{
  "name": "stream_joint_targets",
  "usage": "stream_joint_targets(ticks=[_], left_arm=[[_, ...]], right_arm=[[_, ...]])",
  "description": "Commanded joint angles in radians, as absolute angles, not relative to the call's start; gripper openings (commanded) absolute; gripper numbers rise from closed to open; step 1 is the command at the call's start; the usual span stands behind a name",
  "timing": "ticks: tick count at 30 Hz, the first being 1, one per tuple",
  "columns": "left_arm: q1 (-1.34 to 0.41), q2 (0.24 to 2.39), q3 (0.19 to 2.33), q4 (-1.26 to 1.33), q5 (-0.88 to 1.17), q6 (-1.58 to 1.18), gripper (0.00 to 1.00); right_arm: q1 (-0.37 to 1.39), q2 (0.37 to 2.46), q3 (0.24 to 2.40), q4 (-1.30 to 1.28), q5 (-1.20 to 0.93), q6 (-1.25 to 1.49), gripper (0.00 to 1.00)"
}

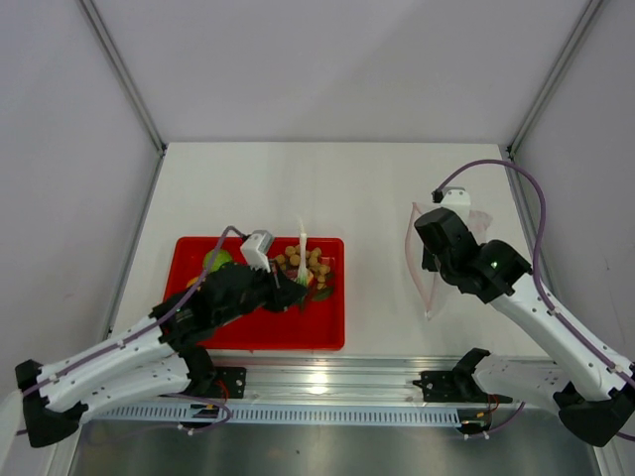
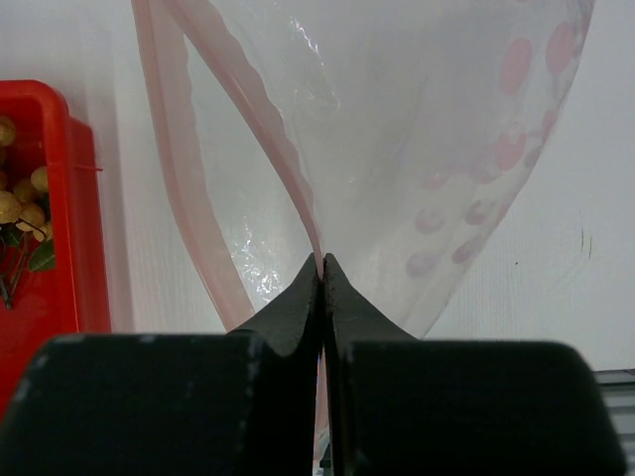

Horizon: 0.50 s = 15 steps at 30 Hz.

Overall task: Place the food in the zip-top bag and seal the zipper
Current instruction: Pick up the fake vegetable from the bin, then place the fake vegetable in the zipper food storage bag.

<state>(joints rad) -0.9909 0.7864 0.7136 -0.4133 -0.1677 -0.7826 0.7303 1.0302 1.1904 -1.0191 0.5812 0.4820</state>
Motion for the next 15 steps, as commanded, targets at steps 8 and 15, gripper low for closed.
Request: stream_joint_targets(ticks=[8,15], left_arm=[[-0.994,0.601,0.614,-0.128,0.073,-0.816,0.01],[-0.996,0.779,0.701,0.291,0.194,-0.809,0.00]], right_arm=[[0.735,1.025,1.181,-0.940,0.483,0.521,0.00],[0.735,1.063,1.195,-0.888,0.353,0.595,0.00]])
